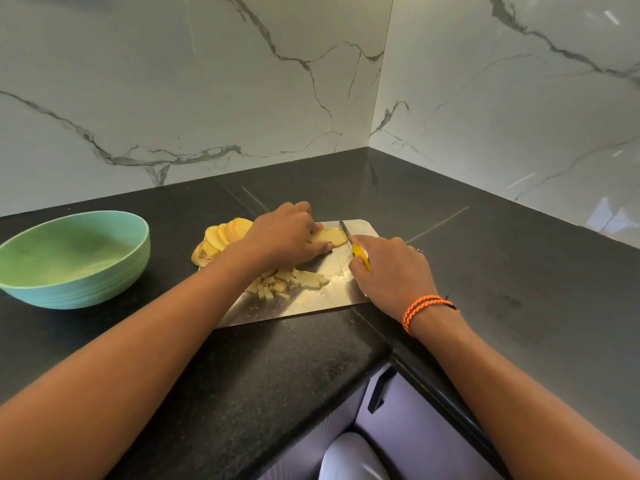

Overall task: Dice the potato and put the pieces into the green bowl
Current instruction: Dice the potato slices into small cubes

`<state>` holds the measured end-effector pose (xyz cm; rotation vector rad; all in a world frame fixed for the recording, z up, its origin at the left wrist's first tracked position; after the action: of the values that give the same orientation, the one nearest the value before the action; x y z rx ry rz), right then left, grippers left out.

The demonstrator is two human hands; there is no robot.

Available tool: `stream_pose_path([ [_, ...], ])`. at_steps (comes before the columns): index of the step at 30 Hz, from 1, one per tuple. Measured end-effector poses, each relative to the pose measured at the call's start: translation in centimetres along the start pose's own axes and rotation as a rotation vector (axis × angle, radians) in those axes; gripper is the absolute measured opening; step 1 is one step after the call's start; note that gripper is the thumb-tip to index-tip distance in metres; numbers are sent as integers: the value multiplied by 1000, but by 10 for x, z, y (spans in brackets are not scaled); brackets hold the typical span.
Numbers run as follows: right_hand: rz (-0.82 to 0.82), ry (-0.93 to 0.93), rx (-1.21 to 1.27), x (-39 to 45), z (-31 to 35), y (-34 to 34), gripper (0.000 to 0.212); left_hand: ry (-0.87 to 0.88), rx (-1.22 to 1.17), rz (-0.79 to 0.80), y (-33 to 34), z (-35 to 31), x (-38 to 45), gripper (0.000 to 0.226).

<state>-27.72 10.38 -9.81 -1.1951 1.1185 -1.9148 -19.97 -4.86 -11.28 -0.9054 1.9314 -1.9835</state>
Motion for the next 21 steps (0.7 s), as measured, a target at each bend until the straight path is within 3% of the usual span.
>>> stream_pose_path([
  [5, -10, -2, 18, 0, -1, 0, 42, -13, -58, -53, -5, 1, 2, 66],
  [10, -19, 3, 15, 2, -2, 1, 42, -7, -211, -152, -16, 3, 6, 31],
  [21, -27, 5, 38, 2, -3, 2, 45, -13, -196, -107, -7, 1, 4, 29],
])
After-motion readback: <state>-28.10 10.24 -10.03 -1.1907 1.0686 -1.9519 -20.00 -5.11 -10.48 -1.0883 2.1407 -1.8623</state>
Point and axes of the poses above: each hand's wrist, its own x-axis towards the middle knuckle, its own y-axis out of the palm, z = x × y, the point moved 9 cm from there along x, towards the middle knuckle, and after that the axes turned 4 degrees about -z, right-handed, at the moved point
